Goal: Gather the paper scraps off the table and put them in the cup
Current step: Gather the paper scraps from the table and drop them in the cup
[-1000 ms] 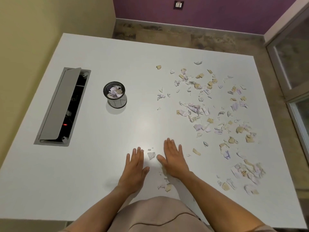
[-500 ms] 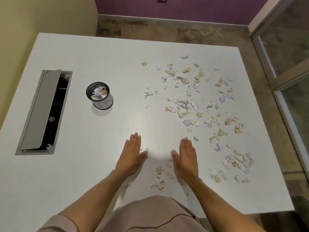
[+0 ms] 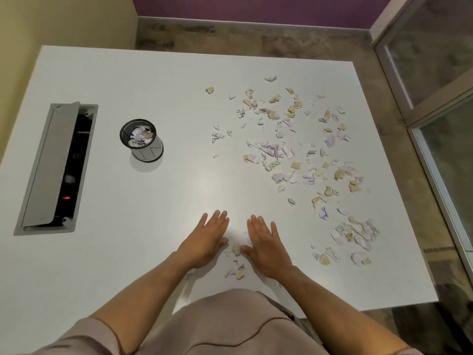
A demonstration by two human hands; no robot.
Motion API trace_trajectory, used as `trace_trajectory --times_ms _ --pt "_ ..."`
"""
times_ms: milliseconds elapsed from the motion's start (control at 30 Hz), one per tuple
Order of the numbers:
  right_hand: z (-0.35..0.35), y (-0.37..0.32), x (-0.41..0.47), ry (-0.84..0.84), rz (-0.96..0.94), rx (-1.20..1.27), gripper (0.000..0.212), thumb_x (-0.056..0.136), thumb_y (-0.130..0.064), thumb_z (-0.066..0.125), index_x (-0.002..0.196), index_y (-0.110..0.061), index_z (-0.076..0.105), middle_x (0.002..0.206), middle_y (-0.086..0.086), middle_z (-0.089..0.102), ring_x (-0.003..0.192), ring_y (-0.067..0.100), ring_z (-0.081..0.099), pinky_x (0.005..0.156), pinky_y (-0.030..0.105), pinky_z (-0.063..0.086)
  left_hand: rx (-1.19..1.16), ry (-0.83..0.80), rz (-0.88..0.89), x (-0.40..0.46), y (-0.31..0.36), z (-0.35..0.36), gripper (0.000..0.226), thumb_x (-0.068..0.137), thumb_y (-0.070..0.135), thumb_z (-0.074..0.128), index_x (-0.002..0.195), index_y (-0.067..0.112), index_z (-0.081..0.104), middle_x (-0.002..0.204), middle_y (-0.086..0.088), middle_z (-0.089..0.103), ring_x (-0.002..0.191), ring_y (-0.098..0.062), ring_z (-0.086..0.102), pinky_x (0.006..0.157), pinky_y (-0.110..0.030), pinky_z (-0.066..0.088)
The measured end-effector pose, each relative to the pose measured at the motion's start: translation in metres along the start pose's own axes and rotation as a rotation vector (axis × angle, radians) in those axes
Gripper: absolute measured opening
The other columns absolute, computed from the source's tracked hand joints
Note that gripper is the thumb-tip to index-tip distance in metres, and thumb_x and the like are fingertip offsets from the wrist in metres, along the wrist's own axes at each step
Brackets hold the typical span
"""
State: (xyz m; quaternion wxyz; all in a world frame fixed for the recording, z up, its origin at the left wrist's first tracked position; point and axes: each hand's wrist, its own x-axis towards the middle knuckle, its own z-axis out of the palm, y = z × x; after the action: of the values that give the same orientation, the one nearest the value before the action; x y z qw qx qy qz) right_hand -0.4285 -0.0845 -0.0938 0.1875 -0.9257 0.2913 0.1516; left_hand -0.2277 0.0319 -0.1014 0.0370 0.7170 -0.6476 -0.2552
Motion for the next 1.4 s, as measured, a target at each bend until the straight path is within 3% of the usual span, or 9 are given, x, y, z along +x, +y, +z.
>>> trace_trajectory --times_ms 167,333,533,700,900,1033,1200,1300,1400 --pt "0.003 -0.002 -0.014 0.013 -0.119 0.03 0.069 0.101 -0.057 0.01 0.155 -0.014 0.013 0.16 -0.004 -0.001 0.151 0.016 0.001 0.122 0.038 -0.002 -0.074 0.008 0.074 -0.024 0.006 0.0 0.054 0.106 0.039 0.019 0.155 0.017 0.016 0.162 0.002 0.005 0.151 -0.016 -0.002 0.12 -0.028 -0.009" --pt "0.007 0.017 -0.04 0.091 0.175 0.252 0.068 0.098 -0.055 0.016 0.155 -0.023 -0.005 0.157 -0.014 -0.017 0.142 -0.004 -0.023 0.117 0.025 -0.012 -0.264 0.217 -0.215 -0.064 0.012 0.009 0.057 0.105 0.042 0.019 0.156 0.016 0.012 0.16 0.007 -0.001 0.15 -0.012 -0.007 0.121 -0.029 -0.007" --pt "0.03 0.024 -0.093 0.084 0.374 0.291 0.079 0.095 -0.066 0.014 0.152 -0.021 -0.017 0.161 -0.002 -0.019 0.141 0.002 -0.03 0.119 0.03 -0.011 -0.316 0.171 -0.489 -0.114 0.031 0.043 0.073 0.1 0.055 0.019 0.151 0.017 -0.016 0.157 0.007 -0.023 0.143 -0.006 -0.029 0.115 -0.025 -0.02" --pt "0.042 0.003 -0.096 0.012 0.345 0.119 0.078 0.099 -0.055 0.016 0.153 -0.004 -0.008 0.162 0.015 -0.012 0.148 0.026 -0.019 0.118 0.044 -0.014 -0.273 0.102 -0.47 -0.114 0.048 0.063 0.072 0.102 0.046 0.02 0.145 0.01 -0.025 0.155 -0.003 -0.031 0.14 -0.014 -0.037 0.112 -0.027 -0.028" --pt "0.035 -0.015 -0.069 -0.052 0.224 0.137 0.075 0.1 -0.052 0.016 0.144 -0.01 -0.029 0.154 0.007 -0.033 0.142 0.019 -0.034 0.117 0.047 -0.019 -0.185 0.046 -0.405 -0.091 0.063 0.067 0.07 0.103 0.043 0.018 0.149 0.004 -0.017 0.153 -0.008 -0.031 0.14 -0.022 -0.036 0.116 -0.039 -0.021" --pt "0.026 -0.025 -0.056 -0.045 0.139 0.229 0.073 0.102 -0.05 0.019 0.147 -0.01 -0.024 0.152 0.002 -0.032 0.147 0.02 -0.024 0.117 0.041 -0.019 -0.233 0.037 -0.33 -0.073 0.074 0.063 0.069 0.104 0.041 0.021 0.151 0.006 -0.016 0.153 -0.004 -0.032 0.143 -0.021 -0.032 0.114 -0.036 -0.023" --pt "0.005 -0.015 -0.06 0.129 0.179 0.411 0.081 0.097 -0.057 0.038 0.155 -0.017 -0.002 0.163 0.0 -0.007 0.15 0.014 -0.004 0.122 0.03 0.002 -0.288 0.141 -0.253 -0.067 0.07 0.047 0.074 0.102 0.05 0.026 0.153 0.013 -0.014 0.157 0.0 -0.029 0.145 -0.017 -0.029 0.119 -0.038 -0.015" --pt "-0.005 -0.008 -0.052 0.057 0.206 0.3 0.087 0.093 -0.06 0.045 0.155 -0.016 0.005 0.164 0.004 -0.002 0.15 0.02 0.004 0.121 0.036 0.011 -0.26 0.22 -0.38 -0.055 0.058 0.032 0.086 0.096 0.059 0.04 0.155 0.011 -0.002 0.162 -0.005 -0.012 0.149 -0.025 -0.015 0.12 -0.045 -0.003" --pt "-0.01 -0.01 -0.035 0.023 0.246 0.278 0.084 0.092 -0.054 0.05 0.154 -0.013 0.01 0.164 0.004 0.006 0.149 0.024 0.01 0.119 0.038 0.016 -0.388 0.244 -0.539 -0.037 0.048 0.018 0.093 0.092 0.06 0.047 0.154 0.006 0.003 0.163 -0.012 0.0 0.15 -0.029 -0.006 0.121 -0.049 0.003"
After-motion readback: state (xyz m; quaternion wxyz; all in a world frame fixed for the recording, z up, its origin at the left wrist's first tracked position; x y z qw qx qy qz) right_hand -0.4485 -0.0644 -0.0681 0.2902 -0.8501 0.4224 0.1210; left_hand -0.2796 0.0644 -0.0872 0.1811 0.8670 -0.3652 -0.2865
